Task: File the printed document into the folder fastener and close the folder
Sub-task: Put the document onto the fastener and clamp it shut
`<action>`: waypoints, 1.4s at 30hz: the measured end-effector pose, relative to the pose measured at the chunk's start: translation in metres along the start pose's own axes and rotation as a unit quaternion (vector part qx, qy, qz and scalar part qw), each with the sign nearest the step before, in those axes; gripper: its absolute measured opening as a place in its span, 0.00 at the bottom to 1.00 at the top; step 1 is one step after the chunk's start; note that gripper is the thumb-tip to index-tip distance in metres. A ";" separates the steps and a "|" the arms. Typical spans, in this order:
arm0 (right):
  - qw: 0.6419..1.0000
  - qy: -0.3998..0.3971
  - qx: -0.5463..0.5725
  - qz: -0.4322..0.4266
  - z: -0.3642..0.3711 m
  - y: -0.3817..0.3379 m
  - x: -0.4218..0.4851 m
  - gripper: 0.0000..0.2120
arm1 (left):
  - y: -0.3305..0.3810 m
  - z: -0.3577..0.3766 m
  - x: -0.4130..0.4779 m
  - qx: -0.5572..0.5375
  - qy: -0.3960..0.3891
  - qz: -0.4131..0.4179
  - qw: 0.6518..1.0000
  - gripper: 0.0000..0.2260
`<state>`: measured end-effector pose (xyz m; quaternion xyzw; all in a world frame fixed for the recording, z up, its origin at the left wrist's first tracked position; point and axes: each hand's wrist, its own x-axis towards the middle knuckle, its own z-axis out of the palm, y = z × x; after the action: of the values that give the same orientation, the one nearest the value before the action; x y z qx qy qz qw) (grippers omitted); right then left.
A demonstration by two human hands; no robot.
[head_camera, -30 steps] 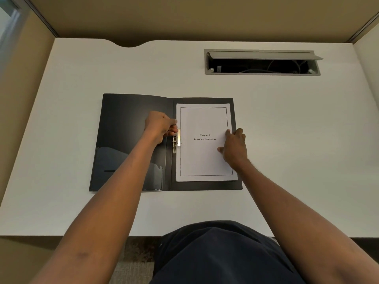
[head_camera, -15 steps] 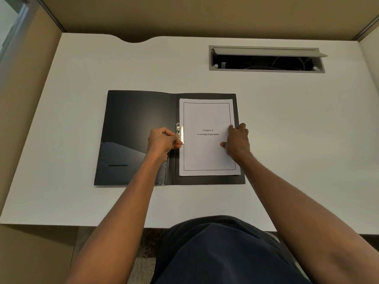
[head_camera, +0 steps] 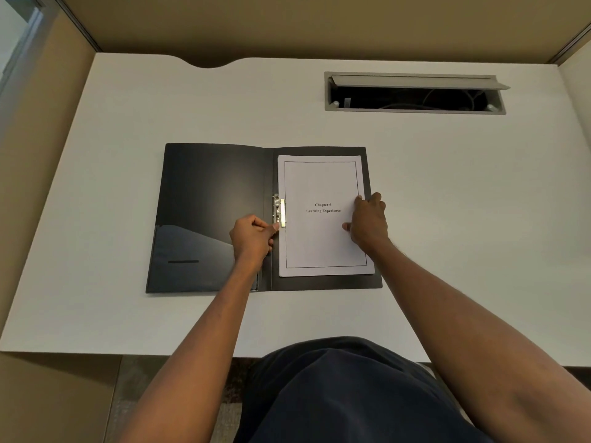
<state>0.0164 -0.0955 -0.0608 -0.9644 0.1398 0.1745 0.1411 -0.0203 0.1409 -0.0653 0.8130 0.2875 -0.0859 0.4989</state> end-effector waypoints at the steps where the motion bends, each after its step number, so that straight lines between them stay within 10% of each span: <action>1: 1.000 0.001 0.000 -0.002 0.000 0.000 0.000 0.32 | -0.002 0.001 -0.001 0.011 0.006 0.004 1.000 0.09; 42: 1.000 0.006 0.016 -0.015 0.002 0.007 -0.004 0.36 | -0.005 0.009 -0.004 0.046 0.001 0.018 0.999 0.10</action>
<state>0.0099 -0.1001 -0.0624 -0.9650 0.1289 0.1648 0.1582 -0.0250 0.1336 -0.0720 0.8405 0.2687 -0.0894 0.4619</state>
